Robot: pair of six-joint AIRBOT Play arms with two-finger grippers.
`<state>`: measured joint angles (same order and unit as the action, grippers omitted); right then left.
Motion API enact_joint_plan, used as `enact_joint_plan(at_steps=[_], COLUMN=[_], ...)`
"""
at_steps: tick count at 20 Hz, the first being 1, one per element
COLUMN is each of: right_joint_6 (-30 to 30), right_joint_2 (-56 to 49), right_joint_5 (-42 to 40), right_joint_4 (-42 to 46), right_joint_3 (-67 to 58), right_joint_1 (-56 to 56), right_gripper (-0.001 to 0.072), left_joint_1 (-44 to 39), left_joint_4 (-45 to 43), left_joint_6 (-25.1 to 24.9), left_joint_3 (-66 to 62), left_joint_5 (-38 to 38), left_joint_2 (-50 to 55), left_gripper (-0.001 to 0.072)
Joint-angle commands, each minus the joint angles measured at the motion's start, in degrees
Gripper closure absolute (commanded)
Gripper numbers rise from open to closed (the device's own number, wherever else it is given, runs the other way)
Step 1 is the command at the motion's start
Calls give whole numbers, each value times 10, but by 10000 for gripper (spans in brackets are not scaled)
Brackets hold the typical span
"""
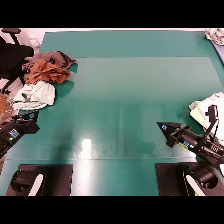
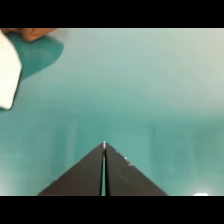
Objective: Fold the shirts.
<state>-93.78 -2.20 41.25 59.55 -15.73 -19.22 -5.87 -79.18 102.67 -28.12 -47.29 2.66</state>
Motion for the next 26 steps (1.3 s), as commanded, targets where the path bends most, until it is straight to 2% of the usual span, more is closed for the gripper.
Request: enact_joint_plan(at_steps=[1, 3, 5, 8, 9, 11, 12, 13, 15, 16, 17, 18, 21, 25, 26], right_joint_6=[-14, -14, -17, -84, -96, -98, -98, -98, -97, -97, -95, -85, -53, -48, -48], right_joint_2=[0, 0, -1, -52, -83, -153, -187, -224, -292, -322, -352, -379, -443, -494, -500], right_joint_5=[5, 11, 17, 80, 116, 155, 160, 159, 160, 163, 170, 181, 204, 203, 204], right_joint_4=[-1, 0, 23, 161, 201, 237, 237, 224, 195, 179, 166, 155, 135, 134, 134], right_joint_3=[0, -8, -35, -112, -145, -205, -232, -259, -306, -327, -351, -372, -415, -428, -428], right_joint_1=[0, 0, 1, 1, 1, 1, 1, 1, 1, 1, 1, 0, 0, 0, 0], right_gripper=[683, 683, 683, 681, 681, 680, 680, 680, 671, 623, 511, 460, 460, 460, 460], left_joint_1=[0, 0, 0, 0, 0, 0, 0, 2, 31, 53, 76, 103, 180, 224, 232], left_joint_4=[39, 42, -2, -124, -159, -219, -249, -279, -280, -270, -258, -245, -176, -168, -168], left_joint_6=[4, 49, 90, 126, 124, 124, 124, 123, 116, 110, 110, 109, 90, -44, -57], left_joint_3=[-1, -28, -96, -240, -295, -393, -434, -475, -545, -573, -594, -607, -609, -608, -608], left_joint_5=[24, 24, 31, -12, -47, -107, -125, -143, -179, -200, -225, -250, -299, -300, -296], left_joint_2=[0, 10, 54, 184, 245, 364, 422, 483, 588, 636, 675, 707, 767, 808, 817], left_gripper=[671, 671, 671, 670, 606, 350, 316, 316, 290, 120, -7, -2, -2, -2, -2])
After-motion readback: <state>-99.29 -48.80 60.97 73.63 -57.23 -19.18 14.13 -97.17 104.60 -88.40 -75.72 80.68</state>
